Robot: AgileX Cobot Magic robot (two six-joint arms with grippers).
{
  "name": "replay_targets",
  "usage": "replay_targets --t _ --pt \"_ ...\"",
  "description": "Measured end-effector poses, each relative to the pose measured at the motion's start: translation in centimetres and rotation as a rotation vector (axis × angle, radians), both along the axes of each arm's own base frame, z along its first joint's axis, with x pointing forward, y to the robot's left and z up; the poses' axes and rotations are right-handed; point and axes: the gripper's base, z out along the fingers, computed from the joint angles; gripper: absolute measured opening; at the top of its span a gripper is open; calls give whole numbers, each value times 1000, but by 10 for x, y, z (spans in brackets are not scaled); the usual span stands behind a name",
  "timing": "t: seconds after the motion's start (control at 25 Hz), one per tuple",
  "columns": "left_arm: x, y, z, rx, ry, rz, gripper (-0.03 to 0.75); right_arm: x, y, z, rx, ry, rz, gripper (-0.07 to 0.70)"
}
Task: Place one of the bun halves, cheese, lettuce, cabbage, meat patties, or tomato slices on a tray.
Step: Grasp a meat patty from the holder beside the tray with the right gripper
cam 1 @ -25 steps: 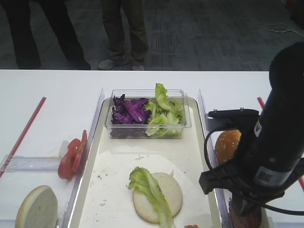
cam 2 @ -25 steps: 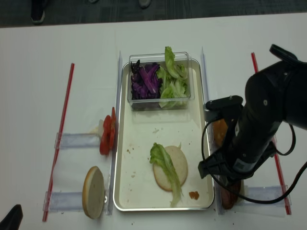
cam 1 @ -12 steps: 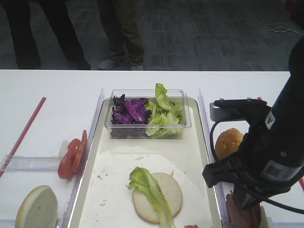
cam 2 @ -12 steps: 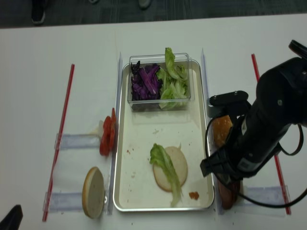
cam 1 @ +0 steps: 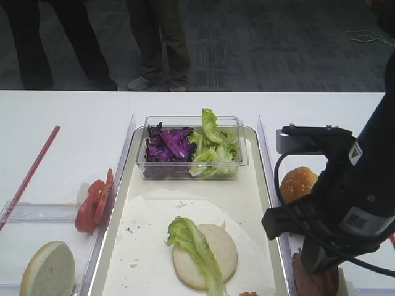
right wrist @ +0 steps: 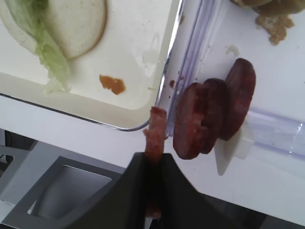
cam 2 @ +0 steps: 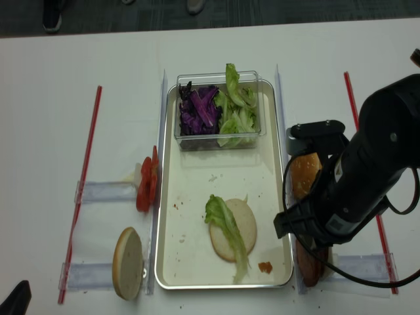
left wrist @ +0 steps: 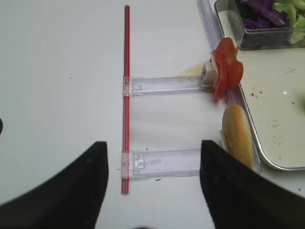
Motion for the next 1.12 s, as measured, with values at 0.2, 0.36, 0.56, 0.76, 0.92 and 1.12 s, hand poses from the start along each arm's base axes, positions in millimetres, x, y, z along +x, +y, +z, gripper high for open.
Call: replay_targets --t 0.2,0.36,0.56,0.76,0.92,1.12 --pt "0 0 0 0 0 0 400 0 0 0 4 4 -7 108" --pt "0 0 0 0 0 0 400 0 1 1 6 7 -24 108" --pt "0 0 0 0 0 0 400 8 6 14 33 -36 -24 108" --pt "0 0 0 0 0 0 400 11 7 18 34 -62 0 108" --pt "0 0 0 0 0 0 400 16 0 19 30 -65 -20 108" --pt "0 0 0 0 0 0 400 23 -10 19 49 -75 -18 108"
